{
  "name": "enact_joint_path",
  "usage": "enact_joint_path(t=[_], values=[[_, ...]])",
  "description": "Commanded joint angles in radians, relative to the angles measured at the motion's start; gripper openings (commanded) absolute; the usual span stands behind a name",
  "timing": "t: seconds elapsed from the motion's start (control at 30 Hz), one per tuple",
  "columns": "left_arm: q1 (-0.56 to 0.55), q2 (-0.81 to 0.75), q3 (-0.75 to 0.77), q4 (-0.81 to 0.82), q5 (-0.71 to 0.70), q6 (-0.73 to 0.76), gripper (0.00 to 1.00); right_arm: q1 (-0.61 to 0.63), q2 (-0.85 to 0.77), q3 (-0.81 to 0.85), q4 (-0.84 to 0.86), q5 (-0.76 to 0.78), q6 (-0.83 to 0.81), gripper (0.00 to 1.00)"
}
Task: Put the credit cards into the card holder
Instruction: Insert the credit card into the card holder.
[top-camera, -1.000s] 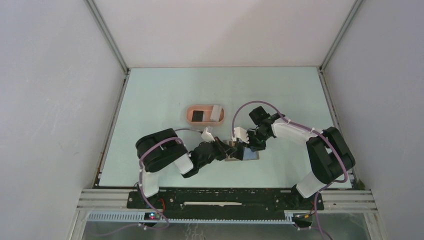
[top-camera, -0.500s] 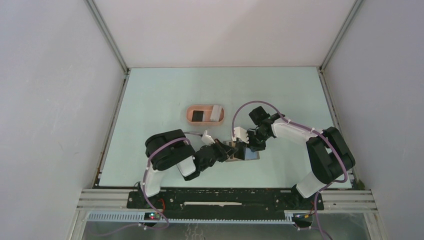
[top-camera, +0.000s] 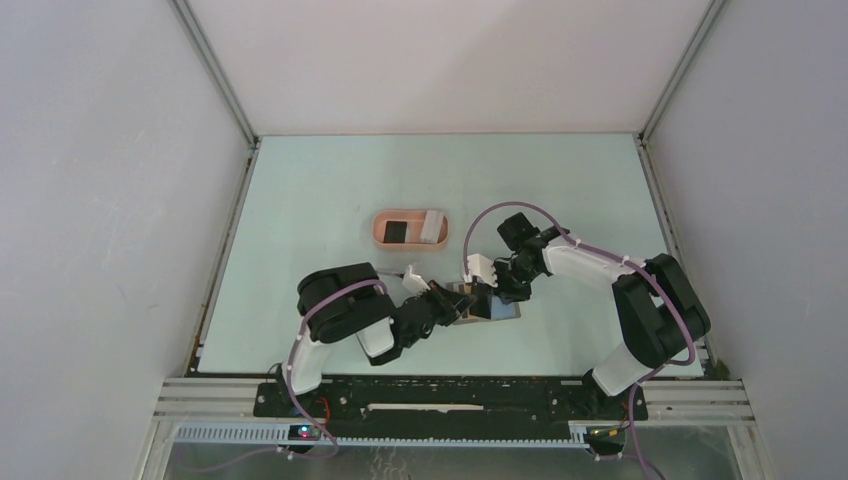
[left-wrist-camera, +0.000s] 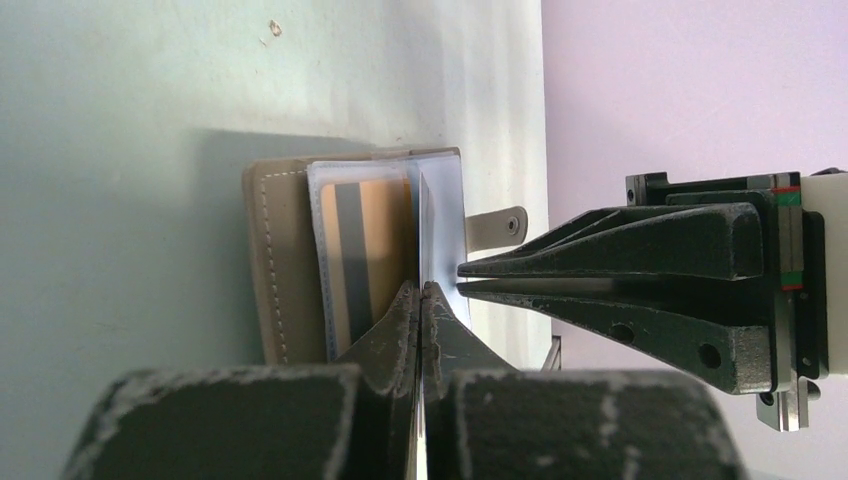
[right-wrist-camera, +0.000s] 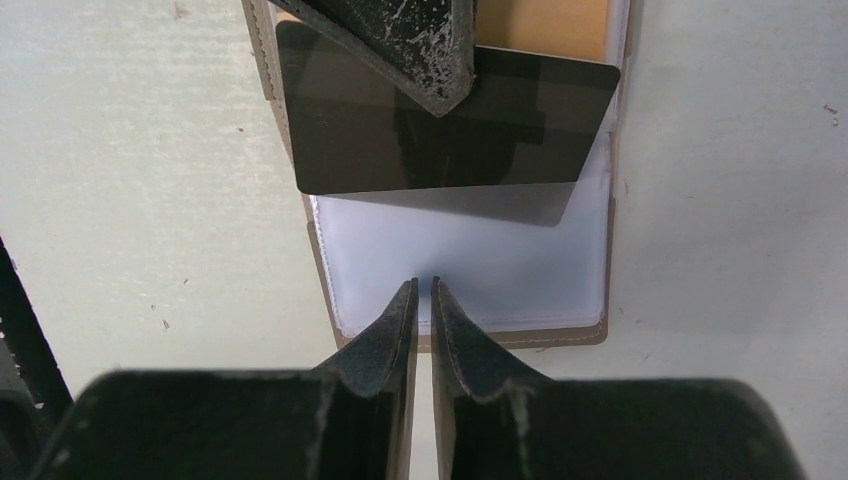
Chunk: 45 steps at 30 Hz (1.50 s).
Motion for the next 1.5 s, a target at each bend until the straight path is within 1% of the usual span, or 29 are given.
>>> enact_joint_path(t=[0.0,0.43,0.77,0.93,1.3,1.47], values=[[-0.009,0.010,-0.017,0.033,-0.072,-0.010,0.00,0.009,-0.008,0.030,-0.009,-0.021,0.008,0.17],[-0.039,0.043,0.009,0.046,-0.112,-0.051,0.00,0.011,-0.007,0.030,-0.008,-0.020,0.010,0.17],[-0.049,0.080,0.018,0.092,-0.132,-0.130,0.00,0.014,-0.009,0.030,-0.005,-0.019,0.012,0.18],[-0.061,0.067,0.002,0.092,-0.184,-0.159,0.00,0.017,-0.008,0.030,-0.003,-0.021,0.015,0.18],[-0.074,0.097,0.031,0.083,-0.198,-0.188,0.00,0.020,-0.012,0.030,-0.002,-0.021,0.017,0.19],[-0.080,0.080,0.032,0.045,-0.223,-0.188,0.00,0.022,-0.012,0.030,-0.002,-0.021,0.017,0.19]])
